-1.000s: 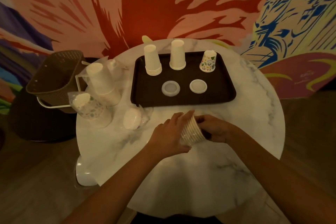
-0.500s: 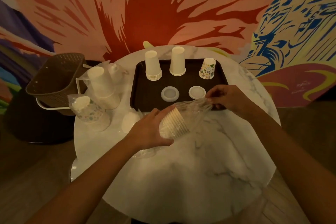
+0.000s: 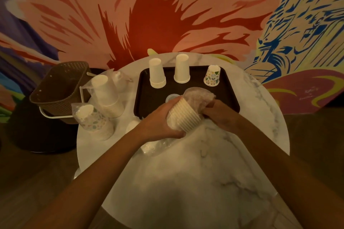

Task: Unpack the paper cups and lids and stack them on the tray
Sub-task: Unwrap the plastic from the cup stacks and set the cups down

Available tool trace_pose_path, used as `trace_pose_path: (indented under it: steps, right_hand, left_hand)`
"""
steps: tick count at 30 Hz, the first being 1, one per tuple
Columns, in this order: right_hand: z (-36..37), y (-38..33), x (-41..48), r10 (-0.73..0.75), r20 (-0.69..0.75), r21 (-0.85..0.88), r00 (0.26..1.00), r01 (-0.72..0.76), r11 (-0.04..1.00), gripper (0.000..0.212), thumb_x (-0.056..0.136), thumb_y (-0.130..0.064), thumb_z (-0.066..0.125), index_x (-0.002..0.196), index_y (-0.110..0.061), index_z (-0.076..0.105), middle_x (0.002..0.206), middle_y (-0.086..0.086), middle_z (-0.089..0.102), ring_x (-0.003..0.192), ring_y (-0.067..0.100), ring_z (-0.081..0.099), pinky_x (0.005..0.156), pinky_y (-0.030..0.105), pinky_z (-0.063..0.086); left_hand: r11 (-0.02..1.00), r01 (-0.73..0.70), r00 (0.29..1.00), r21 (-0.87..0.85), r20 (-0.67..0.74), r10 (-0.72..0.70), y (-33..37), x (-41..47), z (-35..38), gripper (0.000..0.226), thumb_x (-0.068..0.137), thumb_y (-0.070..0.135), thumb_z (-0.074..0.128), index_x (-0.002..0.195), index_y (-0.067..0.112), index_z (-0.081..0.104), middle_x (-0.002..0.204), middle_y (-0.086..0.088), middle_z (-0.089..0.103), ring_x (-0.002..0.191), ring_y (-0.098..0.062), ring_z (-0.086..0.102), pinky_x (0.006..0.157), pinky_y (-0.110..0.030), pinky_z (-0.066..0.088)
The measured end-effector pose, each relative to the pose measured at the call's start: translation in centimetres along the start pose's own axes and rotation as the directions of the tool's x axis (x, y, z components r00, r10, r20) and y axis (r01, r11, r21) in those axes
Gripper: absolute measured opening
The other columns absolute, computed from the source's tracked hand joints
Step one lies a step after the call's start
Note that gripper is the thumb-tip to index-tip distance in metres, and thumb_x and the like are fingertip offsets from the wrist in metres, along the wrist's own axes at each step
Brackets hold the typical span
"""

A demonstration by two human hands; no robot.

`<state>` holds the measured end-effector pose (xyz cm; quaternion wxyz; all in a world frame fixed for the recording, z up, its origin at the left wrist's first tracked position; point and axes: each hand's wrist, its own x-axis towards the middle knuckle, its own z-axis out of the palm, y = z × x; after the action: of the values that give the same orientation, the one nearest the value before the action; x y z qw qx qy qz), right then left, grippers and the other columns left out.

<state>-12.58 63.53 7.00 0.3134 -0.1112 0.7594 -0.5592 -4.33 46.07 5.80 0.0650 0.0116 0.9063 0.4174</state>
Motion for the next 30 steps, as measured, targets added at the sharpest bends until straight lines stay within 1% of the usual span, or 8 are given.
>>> trace_pose_path:
  steps: [7,9,11,14,18,24,27,30]
  right_hand:
    - [-0.2,-0.7,0.1,-0.007,-0.041,-0.222,0.999,-0.002,0.975,0.029,0.090,0.003,0.045,0.117,0.012,0.052,0.114,0.029,0.058,0.112,0.044,0.052,0.064,0.013,0.042]
    - [-0.6,-0.9,-0.1,-0.032,-0.087,-0.216,0.996,0.012,0.976,0.027,0.090,0.001,0.047,0.113,0.013,0.054,0.115,0.033,0.058,0.105,0.044,0.056,0.069,0.021,0.045]
    - [-1.8,-1.1,-0.3,-0.089,-0.161,-0.231,0.983,0.050,0.972,0.024,0.092,-0.009,0.049,0.112,0.002,0.058,0.101,0.021,0.064,0.083,0.025,0.061,0.072,0.019,0.048]
    - [-4.7,-0.4,-0.2,-0.170,-0.299,-0.299,0.939,0.077,0.951,0.017,0.092,-0.012,0.052,0.103,-0.003,0.061,0.077,0.005,0.060,0.061,0.008,0.051,0.052,0.005,0.042]
    - [-7.2,1.6,0.2,-0.165,-0.343,-0.364,0.925,0.031,0.931,0.012,0.090,-0.014,0.056,0.095,-0.006,0.063,0.065,-0.001,0.057,0.059,0.010,0.050,0.059,0.023,0.042]
    - [-7.8,3.7,0.2,-0.167,-0.437,-0.287,0.884,0.039,0.957,0.010,0.087,-0.013,0.059,0.097,-0.011,0.060,0.082,0.010,0.061,0.068,0.017,0.055,0.055,0.010,0.043]
    - [-6.3,4.1,-1.7,-0.337,-0.492,-0.433,0.803,0.110,0.894,0.045,0.078,-0.017,0.071,0.120,-0.014,0.052,0.107,0.005,0.052,0.098,0.022,0.052,0.079,0.025,0.044]
    - [-3.9,4.5,-3.6,-0.387,-0.114,-0.743,0.915,0.180,0.645,0.099,0.066,-0.041,0.078,0.144,-0.024,0.018,0.149,0.003,0.022,0.139,0.021,0.018,0.114,0.037,0.019]
  left_hand:
    - [0.999,-0.039,0.999,-0.001,-0.005,0.039,0.3,0.8,0.2,0.098,0.067,0.023,0.080,0.143,0.031,0.018,0.140,0.006,0.036,0.121,-0.004,0.037,0.101,-0.025,0.036]
    - [0.999,-0.046,0.999,-0.002,-0.006,0.046,0.1,1.0,0.1,0.098,0.066,0.022,0.081,0.142,0.032,0.019,0.140,0.007,0.037,0.121,-0.003,0.037,0.100,-0.025,0.037]
    - [0.999,-0.034,0.999,-0.010,-0.028,0.034,-0.6,0.9,-0.3,0.099,0.064,0.022,0.082,0.141,0.035,0.020,0.139,0.008,0.037,0.121,-0.004,0.036,0.100,-0.029,0.040]
    - [1.000,0.021,0.996,-0.014,-0.088,-0.022,-2.0,0.6,-1.1,0.103,0.060,0.026,0.084,0.139,0.040,0.020,0.140,0.009,0.034,0.125,-0.009,0.035,0.102,-0.037,0.040]
    - [0.999,0.022,0.998,-0.035,-0.059,-0.024,-2.1,0.2,-1.9,0.100,0.062,0.023,0.084,0.135,0.044,0.018,0.132,0.016,0.033,0.121,-0.007,0.033,0.101,-0.031,0.037]
    - [0.978,0.175,0.978,-0.116,0.132,-0.159,-1.1,0.9,-2.3,0.100,0.068,0.024,0.080,0.141,0.038,0.014,0.130,0.010,0.032,0.122,-0.015,0.035,0.100,-0.034,0.040]
    - [0.909,0.329,0.907,-0.256,0.354,-0.229,-0.1,1.1,-2.0,0.094,0.071,0.026,0.074,0.141,0.036,0.012,0.126,0.009,0.035,0.123,-0.016,0.034,0.101,-0.032,0.037]
    - [0.869,0.388,0.851,-0.307,0.481,-0.210,1.5,1.7,-0.5,0.060,0.084,0.015,0.062,0.123,0.039,0.022,0.110,0.015,0.041,0.111,-0.010,0.037,0.093,-0.024,0.037]
